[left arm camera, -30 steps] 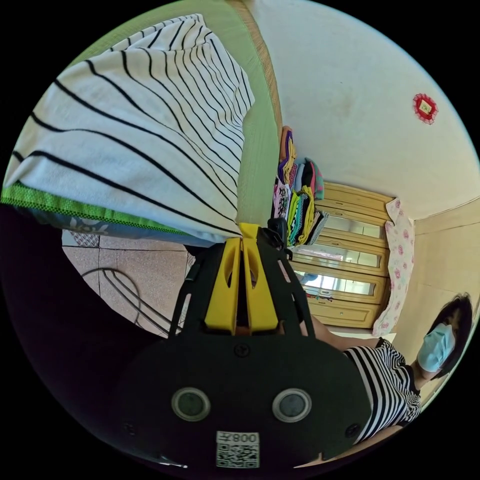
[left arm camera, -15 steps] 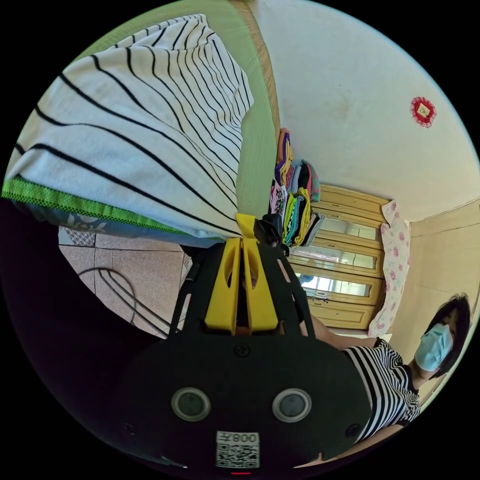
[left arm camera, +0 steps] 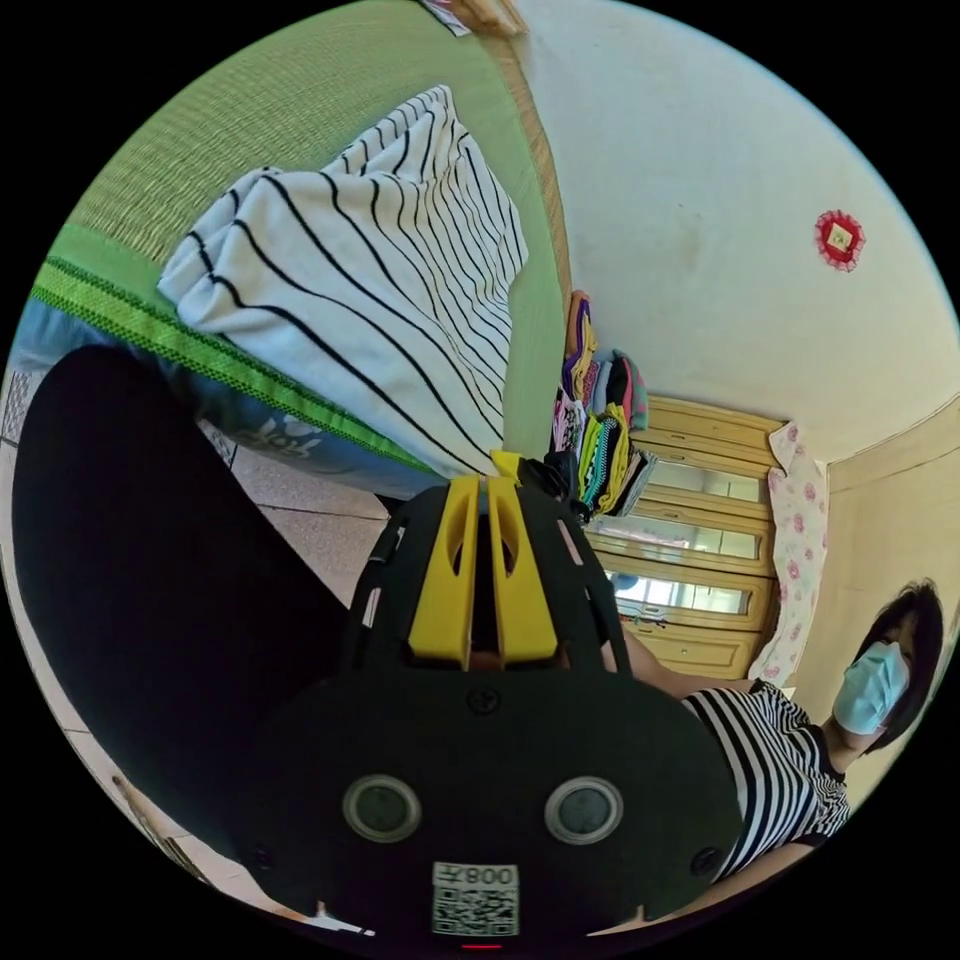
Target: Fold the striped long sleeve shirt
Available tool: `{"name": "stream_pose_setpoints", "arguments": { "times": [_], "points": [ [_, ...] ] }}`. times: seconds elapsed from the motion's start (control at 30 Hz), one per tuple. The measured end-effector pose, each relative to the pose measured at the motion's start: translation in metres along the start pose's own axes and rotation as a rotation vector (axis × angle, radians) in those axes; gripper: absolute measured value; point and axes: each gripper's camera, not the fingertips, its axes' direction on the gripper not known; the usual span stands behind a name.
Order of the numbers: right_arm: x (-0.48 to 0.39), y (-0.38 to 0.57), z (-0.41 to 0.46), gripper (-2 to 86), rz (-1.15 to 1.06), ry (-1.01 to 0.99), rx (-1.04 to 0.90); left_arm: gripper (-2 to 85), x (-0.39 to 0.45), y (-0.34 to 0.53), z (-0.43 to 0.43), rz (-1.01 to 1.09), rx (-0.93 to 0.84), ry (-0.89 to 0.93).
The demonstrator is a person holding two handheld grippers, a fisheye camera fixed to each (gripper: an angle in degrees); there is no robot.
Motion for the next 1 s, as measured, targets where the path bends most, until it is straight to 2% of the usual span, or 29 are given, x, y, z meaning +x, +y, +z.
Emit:
{"name": "stream_pose_setpoints", "arguments": {
  "times": [0.17,0.33,0.7,1.0],
  "points": [
    [-0.011,0.000,0.000,3.2,0.001,0.005,0.001,4.8,0.018,-0.007,0.045,0.080,-0.104,-0.049],
    [-0.018,0.000,0.001,3.9,-0.001,0.016,-0.002,2.4,0.022,-0.012,0.061,0.077,-0.099,-0.086],
    [-0.014,0.009,-0.005,8.4,0.025,-0.011,0.024,0.9,0.010,0.000,0.066,0.080,-0.089,-0.033],
    [-0.024,-0.003,0.013,7.7,0.022,-0.022,-0.012,0.9,-0.006,0.009,0.073,0.085,-0.097,-0.031]
  ]
}}
